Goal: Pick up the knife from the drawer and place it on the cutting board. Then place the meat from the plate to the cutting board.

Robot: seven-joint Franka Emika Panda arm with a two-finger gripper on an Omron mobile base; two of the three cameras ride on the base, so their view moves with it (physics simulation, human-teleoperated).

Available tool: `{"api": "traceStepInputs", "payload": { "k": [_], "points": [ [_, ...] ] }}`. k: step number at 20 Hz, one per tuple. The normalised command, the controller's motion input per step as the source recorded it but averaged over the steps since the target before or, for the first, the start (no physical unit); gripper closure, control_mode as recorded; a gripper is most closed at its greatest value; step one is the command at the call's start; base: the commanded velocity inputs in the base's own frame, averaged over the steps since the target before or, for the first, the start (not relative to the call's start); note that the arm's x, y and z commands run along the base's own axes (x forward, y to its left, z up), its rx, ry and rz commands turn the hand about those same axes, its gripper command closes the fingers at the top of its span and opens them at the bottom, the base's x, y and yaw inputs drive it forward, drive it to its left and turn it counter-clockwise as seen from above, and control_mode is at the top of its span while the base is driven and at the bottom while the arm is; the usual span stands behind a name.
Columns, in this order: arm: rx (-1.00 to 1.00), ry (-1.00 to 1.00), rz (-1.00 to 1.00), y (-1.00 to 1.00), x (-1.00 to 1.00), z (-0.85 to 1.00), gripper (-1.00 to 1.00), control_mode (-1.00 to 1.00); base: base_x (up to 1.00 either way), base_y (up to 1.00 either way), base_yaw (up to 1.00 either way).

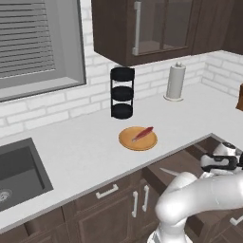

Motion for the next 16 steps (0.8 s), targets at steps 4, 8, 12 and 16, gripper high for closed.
{"api": "traceStepInputs", "payload": {
  "k": [4, 8, 12, 16],
  "points": [
    [0.03, -0.02, 0.04, -0.1, 0.25, -0.22, -1.0, -1.0, 0.0, 0.0, 0.0],
    [0.03, -0.07, 0.07, -0.17, 0.24, -0.56, -1.0, -1.0, 0.0, 0.0, 0.0],
    [0.04, -0.09, 0.09, -0.28, 0.24, -0.58, -1.0, -1.0, 0.0, 0.0, 0.0],
    [0.01, -0.02, 0.1, -0.11, -0.1, -0.7, 1.0, -1.0, 0.0, 0.0, 0.0]
  ]
}}
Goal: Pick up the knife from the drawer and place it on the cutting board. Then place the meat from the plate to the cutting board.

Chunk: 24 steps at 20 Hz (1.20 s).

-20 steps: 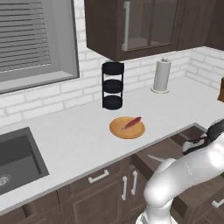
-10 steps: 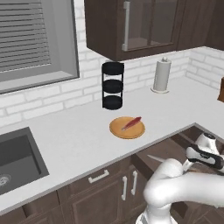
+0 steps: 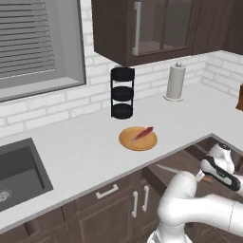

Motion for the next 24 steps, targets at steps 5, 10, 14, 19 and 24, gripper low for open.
{"api": "traceStepInputs", "payload": {
  "k": [5, 10, 14, 19, 24],
  "points": [
    [0.0, 0.14, 0.02, 0.0, -0.97, -0.66, 1.0, -1.0, 0.0, 0.0, 0.0],
    [0.0, -0.02, 0.0, 0.0, -0.99, -0.17, 1.0, -1.0, 0.0, 0.0, 0.0],
    [0.03, -0.25, 0.0, 0.0, -0.73, 0.85, 1.0, -1.0, 0.0, 0.0, 0.0],
    [0.01, -0.29, 0.0, 0.22, -0.32, 1.0, 1.0, -1.0, 0.0, 0.0, 0.0],
    [0.0, -0.26, -0.03, 0.2, -0.33, 1.0, 1.0, -1.0, 0.0, 0.0, 0.0]
  ]
}}
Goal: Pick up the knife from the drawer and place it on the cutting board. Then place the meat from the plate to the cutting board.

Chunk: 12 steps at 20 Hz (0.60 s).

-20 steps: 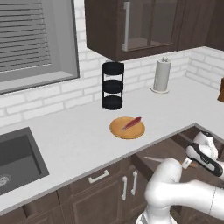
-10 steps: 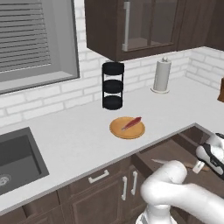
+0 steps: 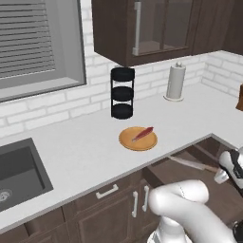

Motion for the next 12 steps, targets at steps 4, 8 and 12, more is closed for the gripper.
{"api": "traceStepInputs", "payload": {
  "k": [4, 8, 12],
  "points": [
    [0.0, -0.25, -0.07, 0.04, -0.31, 1.0, 1.0, -1.0, 0.0, 0.0, 0.0],
    [0.0, -0.25, -0.04, 0.37, -0.06, 1.0, 1.0, -1.0, 0.0, 0.0, 0.0],
    [-0.02, -0.13, 0.0, 0.79, 0.07, 0.82, 1.0, -1.0, 0.0, 0.0, 0.0]
  ]
}}
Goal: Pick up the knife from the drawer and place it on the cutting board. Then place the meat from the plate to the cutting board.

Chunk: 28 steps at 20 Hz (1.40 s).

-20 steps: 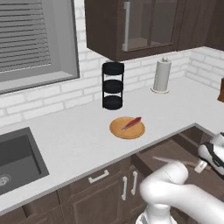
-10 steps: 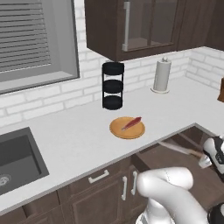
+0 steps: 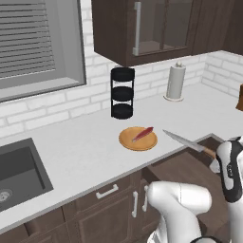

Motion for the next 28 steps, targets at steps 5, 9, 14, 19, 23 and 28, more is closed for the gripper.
{"api": "traceStepInputs", "payload": {
  "k": [5, 9, 14, 19, 23, 28],
  "points": [
    [-0.04, 0.05, 0.0, 0.54, 0.02, 0.4, 1.0, -1.0, 0.0, 0.0, 0.0],
    [-0.02, 0.06, 0.0, 0.19, -0.08, 0.26, 1.0, -1.0, 0.0, 0.0, 0.0],
    [-0.01, 0.0, 0.0, 0.13, -0.38, 0.07, 1.0, -1.0, 0.0, 0.0, 0.0],
    [0.0, 0.0, 0.0, 0.07, -0.13, 0.03, 1.0, 1.0, -0.26, 0.18, 0.0],
    [0.0, 0.0, 0.0, 0.0, 0.0, 0.0, 1.0, 1.0, -0.63, 0.51, 0.0],
    [0.0, 0.0, 0.0, 0.0, 0.0, 0.0, 1.0, 1.0, -0.86, 0.55, 0.0]
  ]
}}
